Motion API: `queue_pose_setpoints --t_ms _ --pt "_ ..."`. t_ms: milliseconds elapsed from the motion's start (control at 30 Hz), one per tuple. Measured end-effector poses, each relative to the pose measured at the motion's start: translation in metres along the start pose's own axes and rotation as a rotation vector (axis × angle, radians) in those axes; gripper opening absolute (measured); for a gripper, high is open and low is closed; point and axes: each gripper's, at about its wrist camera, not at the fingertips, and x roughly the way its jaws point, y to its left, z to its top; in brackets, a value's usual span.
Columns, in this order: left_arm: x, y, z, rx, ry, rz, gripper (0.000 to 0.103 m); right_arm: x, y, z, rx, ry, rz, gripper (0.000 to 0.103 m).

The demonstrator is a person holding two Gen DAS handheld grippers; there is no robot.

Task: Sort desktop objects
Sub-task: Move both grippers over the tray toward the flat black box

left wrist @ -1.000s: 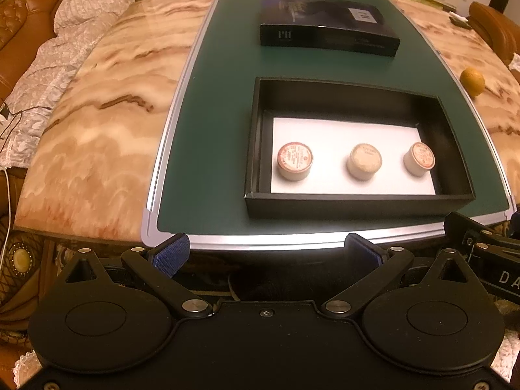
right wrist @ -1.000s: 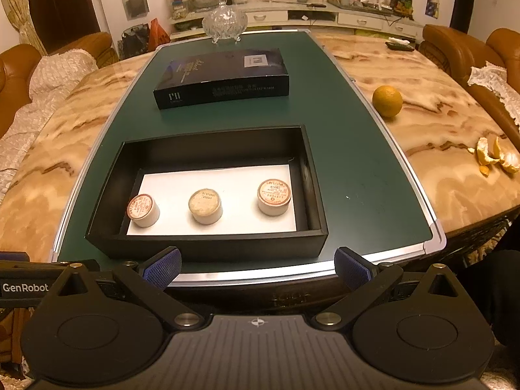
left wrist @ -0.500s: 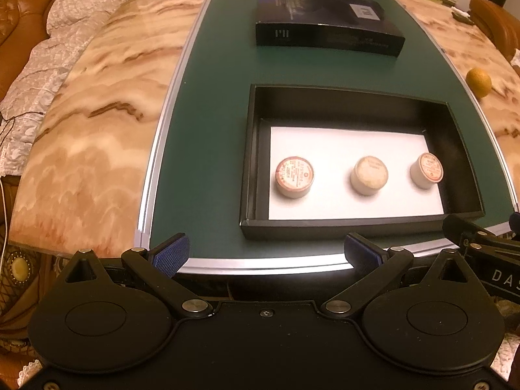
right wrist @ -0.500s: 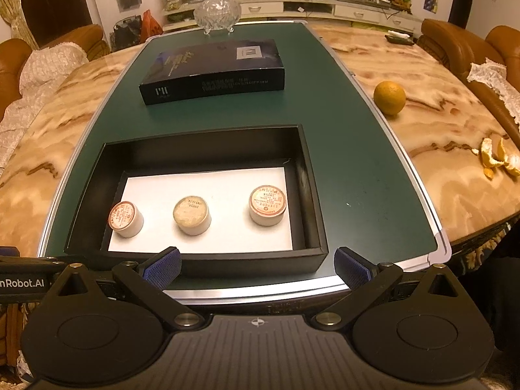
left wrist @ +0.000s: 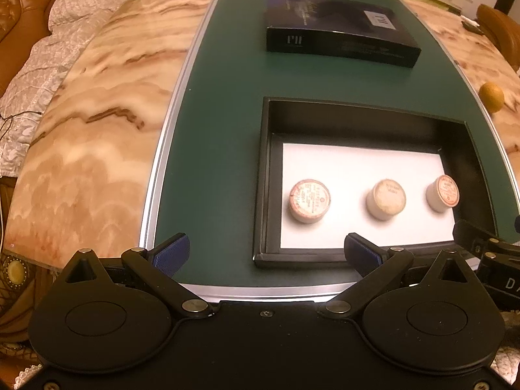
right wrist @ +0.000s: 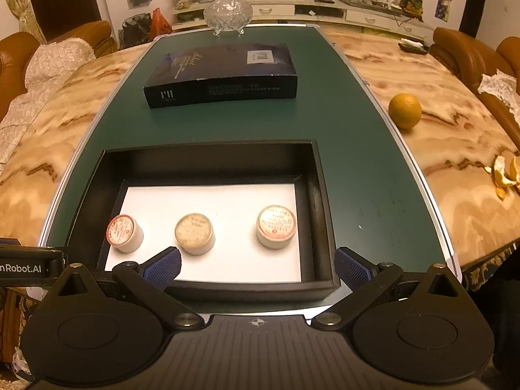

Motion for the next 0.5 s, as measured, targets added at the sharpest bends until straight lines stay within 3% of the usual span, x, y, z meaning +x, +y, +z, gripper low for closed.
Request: queue_pose_setpoints --t_ms 500 --pt "0.015 0.004 0.018 -0.009 0.01 0.01 0.103 0.016 0.002 0.021 -0.039 -0.055 0.012 0.103"
